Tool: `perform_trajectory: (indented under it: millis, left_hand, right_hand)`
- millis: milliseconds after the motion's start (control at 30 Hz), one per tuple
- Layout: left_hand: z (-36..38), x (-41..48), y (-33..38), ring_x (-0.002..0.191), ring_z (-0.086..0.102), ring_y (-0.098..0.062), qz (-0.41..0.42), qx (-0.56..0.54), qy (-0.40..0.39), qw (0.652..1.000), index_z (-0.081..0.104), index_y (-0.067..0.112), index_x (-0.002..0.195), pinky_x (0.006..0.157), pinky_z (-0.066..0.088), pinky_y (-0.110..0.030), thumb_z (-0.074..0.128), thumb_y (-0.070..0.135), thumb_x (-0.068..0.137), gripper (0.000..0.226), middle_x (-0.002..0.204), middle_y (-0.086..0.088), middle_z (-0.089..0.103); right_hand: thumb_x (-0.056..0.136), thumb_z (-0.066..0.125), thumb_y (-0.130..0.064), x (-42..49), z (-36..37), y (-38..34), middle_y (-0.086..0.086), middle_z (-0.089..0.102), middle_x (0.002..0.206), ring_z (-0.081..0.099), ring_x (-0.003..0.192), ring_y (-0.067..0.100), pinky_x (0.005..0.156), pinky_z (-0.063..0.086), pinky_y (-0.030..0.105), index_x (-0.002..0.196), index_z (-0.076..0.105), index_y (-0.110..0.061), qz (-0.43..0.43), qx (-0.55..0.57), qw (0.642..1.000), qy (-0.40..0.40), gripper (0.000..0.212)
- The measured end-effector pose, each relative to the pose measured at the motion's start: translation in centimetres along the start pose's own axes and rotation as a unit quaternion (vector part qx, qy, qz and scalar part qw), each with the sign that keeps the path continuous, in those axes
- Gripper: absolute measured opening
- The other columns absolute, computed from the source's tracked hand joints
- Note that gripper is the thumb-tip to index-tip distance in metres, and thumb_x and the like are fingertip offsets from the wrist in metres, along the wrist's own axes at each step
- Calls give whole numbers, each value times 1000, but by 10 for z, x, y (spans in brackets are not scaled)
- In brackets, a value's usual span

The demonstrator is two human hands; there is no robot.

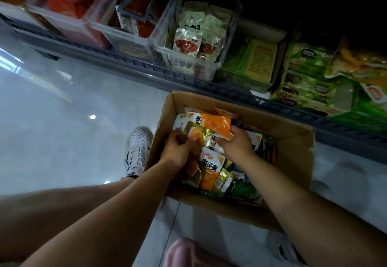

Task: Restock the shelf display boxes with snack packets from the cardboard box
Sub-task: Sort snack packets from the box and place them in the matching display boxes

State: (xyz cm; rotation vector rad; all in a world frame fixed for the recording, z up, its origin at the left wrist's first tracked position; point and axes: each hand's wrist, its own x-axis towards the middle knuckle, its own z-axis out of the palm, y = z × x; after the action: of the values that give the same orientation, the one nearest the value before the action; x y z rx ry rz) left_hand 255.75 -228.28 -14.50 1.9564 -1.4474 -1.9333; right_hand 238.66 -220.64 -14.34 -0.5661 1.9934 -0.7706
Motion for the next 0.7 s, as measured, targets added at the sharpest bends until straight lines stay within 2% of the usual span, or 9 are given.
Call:
perform_trajectory:
  millis: [67, 133, 200, 267, 333, 400, 533, 633, 700]
  left_hand:
    - [1, -2, 3, 112, 61, -24, -2, -2, -4, 1000, 49, 34, 118, 105, 50, -46, 75, 43, 90, 39, 120, 2, 63]
    - [7, -3, 5, 113, 65, -24, 8, 23, -27, 999, 54, 31, 122, 103, 53, -50, 79, 53, 82, 53, 125, 0, 66]
    - [15, 5, -2, 115, 66, -23, 31, 94, -42, 994, 55, 33, 127, 104, 52, -51, 75, 75, 66, 77, 123, 2, 68]
    - [23, 14, -9, 129, 57, -28, 54, 180, -36, 981, 52, 38, 135, 108, 47, -54, 64, 89, 60, 91, 135, 1, 62]
    - [26, 8, -3, 141, 41, -33, 75, 249, -18, 965, 48, 36, 144, 115, 38, -57, 62, 80, 70, 87, 148, -5, 50]
    - [27, 2, 5, 142, 36, -35, 79, 247, -9, 966, 46, 33, 148, 117, 34, -57, 65, 68, 74, 84, 150, -9, 46]
    - [29, 1, 7, 134, 49, -31, 75, 203, -7, 976, 46, 34, 145, 112, 43, -55, 78, 56, 70, 84, 140, -4, 56]
    - [26, 7, 4, 119, 62, -24, 64, 187, -2, 980, 53, 39, 131, 102, 53, -52, 79, 66, 57, 83, 125, 3, 66]
    - [24, -1, 14, 116, 63, -23, 65, 185, -4, 981, 55, 36, 131, 101, 54, -51, 82, 65, 57, 83, 123, 4, 66]
  right_hand:
    - [94, 70, -17, -8, -17, 19, -6, 66, 104, 63, 100, 21, 87, 48, 34, 117, 64, -22, 29, 28, 999, 16, 24]
    - [92, 71, -14, -17, -32, 36, -9, 67, 100, 66, 102, 25, 90, 52, 42, 111, 61, -28, 67, 83, 994, 32, 25]
    - [90, 74, -15, -25, -41, 47, -7, 66, 106, 64, 104, 27, 91, 50, 47, 118, 59, -27, 98, 129, 986, 31, 33]
    - [90, 75, -22, -29, -44, 52, -8, 66, 111, 61, 103, 23, 89, 43, 45, 119, 62, -27, 121, 156, 980, 1, 32]
    - [90, 74, -28, -32, -44, 50, -14, 65, 104, 59, 94, 14, 89, 40, 41, 107, 64, -32, 123, 152, 980, -39, 19]
    - [88, 76, -28, -30, -42, 47, -15, 65, 103, 60, 97, 13, 91, 42, 38, 102, 63, -32, 106, 121, 986, -53, 19]
    - [88, 76, -20, -26, -39, 44, -4, 68, 118, 63, 112, 23, 99, 48, 41, 119, 64, -24, 81, 92, 990, -70, 34]
    - [92, 72, -18, -29, -40, 45, -2, 67, 124, 62, 115, 25, 104, 47, 48, 126, 61, -24, 74, 106, 990, -63, 37]
    - [93, 70, -19, -32, -46, 46, -1, 67, 125, 63, 114, 25, 103, 48, 52, 128, 61, -24, 73, 121, 989, -52, 36]
